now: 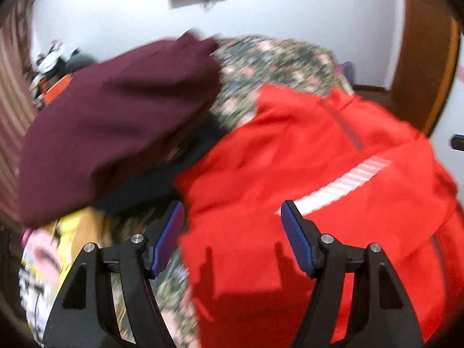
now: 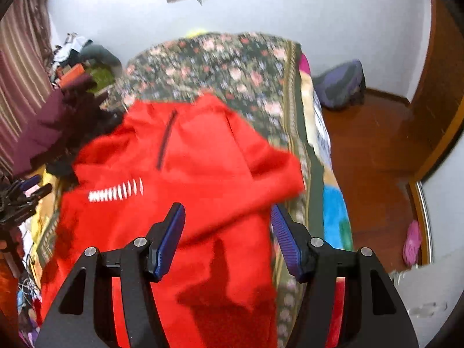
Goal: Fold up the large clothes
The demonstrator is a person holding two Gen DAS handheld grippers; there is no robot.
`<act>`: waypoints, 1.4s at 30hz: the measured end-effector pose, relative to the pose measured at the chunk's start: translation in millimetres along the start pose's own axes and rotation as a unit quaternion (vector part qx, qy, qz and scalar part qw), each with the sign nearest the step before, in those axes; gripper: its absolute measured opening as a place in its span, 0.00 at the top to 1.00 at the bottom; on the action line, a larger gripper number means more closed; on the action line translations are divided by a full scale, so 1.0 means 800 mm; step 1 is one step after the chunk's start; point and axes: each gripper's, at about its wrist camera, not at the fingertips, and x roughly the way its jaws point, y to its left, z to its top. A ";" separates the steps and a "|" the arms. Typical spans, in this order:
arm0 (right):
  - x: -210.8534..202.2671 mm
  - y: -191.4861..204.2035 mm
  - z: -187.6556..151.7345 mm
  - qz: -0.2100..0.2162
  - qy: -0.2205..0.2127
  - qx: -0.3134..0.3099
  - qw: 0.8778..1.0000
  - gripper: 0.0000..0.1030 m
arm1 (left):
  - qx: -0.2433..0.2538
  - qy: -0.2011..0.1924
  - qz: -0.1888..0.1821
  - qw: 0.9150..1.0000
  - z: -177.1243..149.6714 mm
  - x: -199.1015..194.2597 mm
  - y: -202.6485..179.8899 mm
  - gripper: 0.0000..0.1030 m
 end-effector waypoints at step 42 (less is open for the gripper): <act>0.153 0.017 0.129 0.144 0.044 0.029 0.988 0.93 | 0.030 0.033 -0.081 0.996 0.130 0.195 -0.058 0.95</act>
